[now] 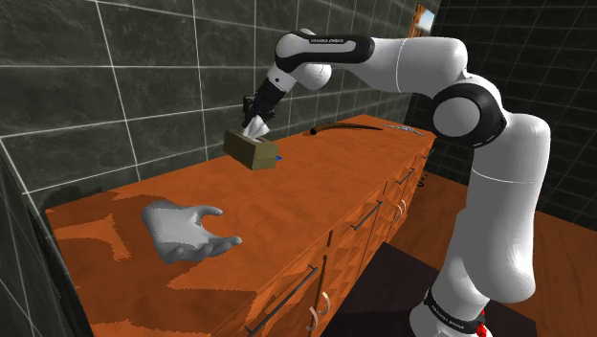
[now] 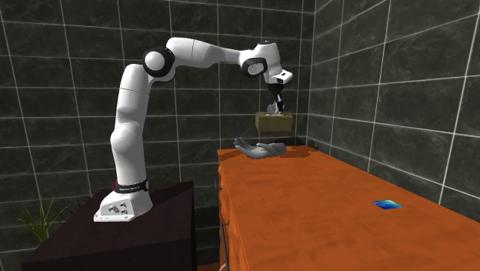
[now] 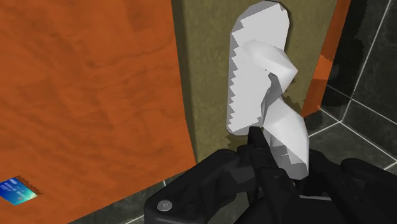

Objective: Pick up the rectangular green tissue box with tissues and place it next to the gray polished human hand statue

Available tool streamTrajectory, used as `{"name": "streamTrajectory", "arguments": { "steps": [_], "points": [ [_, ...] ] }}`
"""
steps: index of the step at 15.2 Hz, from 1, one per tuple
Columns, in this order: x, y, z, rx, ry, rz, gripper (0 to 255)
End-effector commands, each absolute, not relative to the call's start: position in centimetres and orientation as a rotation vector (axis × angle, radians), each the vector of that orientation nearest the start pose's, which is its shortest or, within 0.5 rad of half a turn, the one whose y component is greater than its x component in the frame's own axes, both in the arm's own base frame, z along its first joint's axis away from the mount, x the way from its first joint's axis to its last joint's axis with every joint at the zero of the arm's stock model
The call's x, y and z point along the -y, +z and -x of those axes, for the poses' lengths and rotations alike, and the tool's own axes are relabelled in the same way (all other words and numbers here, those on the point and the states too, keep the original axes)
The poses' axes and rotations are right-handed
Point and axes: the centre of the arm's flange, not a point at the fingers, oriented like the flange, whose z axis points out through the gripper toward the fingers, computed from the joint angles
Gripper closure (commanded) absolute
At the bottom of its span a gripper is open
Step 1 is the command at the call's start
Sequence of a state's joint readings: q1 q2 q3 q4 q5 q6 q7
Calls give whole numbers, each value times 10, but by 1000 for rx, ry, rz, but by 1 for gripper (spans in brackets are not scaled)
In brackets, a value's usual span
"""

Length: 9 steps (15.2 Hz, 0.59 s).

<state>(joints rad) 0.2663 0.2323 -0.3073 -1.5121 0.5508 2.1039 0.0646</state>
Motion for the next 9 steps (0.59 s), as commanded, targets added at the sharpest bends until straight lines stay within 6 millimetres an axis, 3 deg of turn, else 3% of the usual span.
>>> {"name": "streamTrajectory", "arguments": {
  "steps": [1,9],
  "points": [
    [-28,571,-668,-369,-488,2616,255],
    [-28,529,-668,-369,-488,2616,255]
  ]
}}
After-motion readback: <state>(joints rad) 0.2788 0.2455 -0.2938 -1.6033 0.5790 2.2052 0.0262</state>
